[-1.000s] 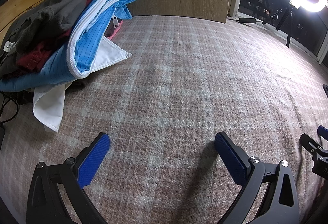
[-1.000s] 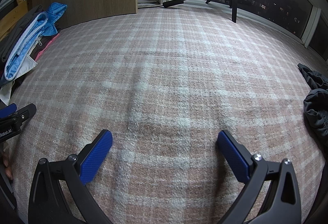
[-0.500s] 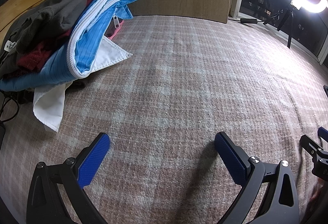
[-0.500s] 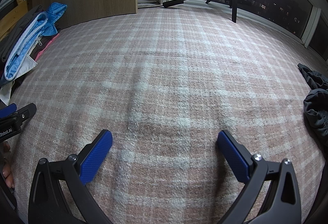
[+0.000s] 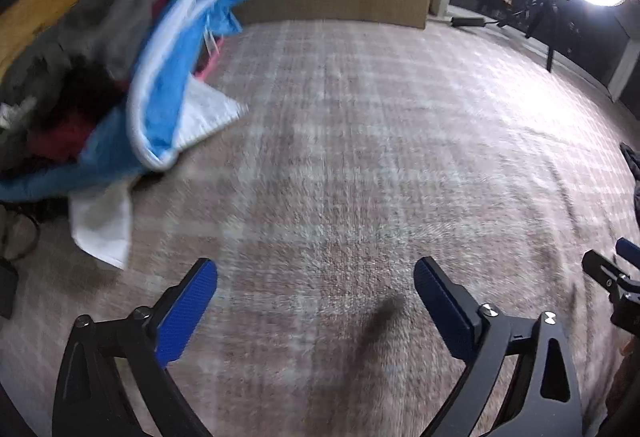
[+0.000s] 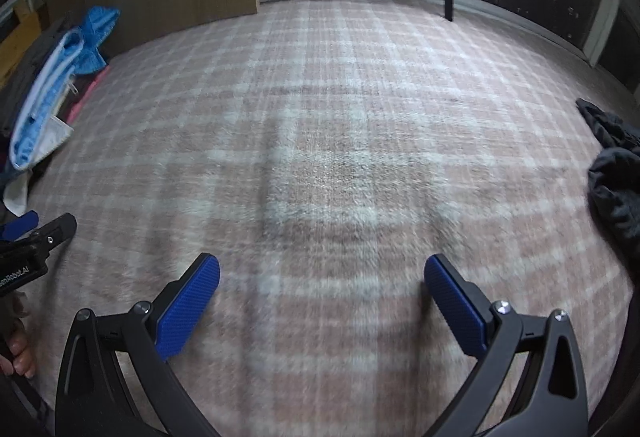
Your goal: Fold clothes
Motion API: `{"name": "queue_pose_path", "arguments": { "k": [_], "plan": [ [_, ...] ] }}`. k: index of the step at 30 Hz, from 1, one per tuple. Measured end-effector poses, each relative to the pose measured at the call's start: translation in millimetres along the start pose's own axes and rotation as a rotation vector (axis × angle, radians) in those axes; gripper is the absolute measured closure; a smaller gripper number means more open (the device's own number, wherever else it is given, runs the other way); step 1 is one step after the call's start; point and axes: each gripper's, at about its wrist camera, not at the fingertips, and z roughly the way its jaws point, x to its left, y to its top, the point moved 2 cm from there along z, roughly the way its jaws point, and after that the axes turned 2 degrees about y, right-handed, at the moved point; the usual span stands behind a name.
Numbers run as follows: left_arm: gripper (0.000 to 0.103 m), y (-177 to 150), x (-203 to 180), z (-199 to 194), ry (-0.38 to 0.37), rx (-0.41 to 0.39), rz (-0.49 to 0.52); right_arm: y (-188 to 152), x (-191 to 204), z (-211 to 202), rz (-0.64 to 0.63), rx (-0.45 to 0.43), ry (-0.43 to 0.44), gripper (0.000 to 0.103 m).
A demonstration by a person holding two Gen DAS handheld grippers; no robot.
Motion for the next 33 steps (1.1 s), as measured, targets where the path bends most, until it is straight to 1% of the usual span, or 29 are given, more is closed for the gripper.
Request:
{"name": "queue_pose_path", "arguments": {
  "k": [3,10,15,17,21,24,27,29,33],
  "plan": [
    [0.008,7,7,-27,-0.008,-0.047,0.028,3,-3,-28,0.030,-0.039,-0.010,0.000],
    [0.008,24,28,-93,-0.085,-0.161,0.048,7,-21,-100,0.105,-0.166,-0.058,0.000],
    [0.008,39,28,-119,-0.126,-0.223,0.090,-1,-31,-144,0.156,-0.231,-0.101,0.000],
    [0.009,43,25,-129,-0.150,-0.244,0.106,-8,-39,-158,0.175,-0.251,-0.129,0.000],
    [0.009,48,12,-149,-0.185,-0.277,0.142,-21,-64,-189,0.203,-0.283,-0.219,0.000],
    [0.009,49,-3,-159,-0.238,-0.280,0.159,-33,-94,-210,0.259,-0.291,-0.255,0.000],
    [0.009,51,-27,-169,-0.259,-0.291,0.189,-46,-132,-228,0.320,-0.305,-0.292,0.000],
    [0.009,51,-43,-173,-0.269,-0.298,0.202,-55,-162,-237,0.359,-0.309,-0.328,0.000],
    [0.009,53,-87,-178,-0.290,-0.302,0.233,-72,-237,-246,0.443,-0.290,-0.376,0.000]
  ]
}}
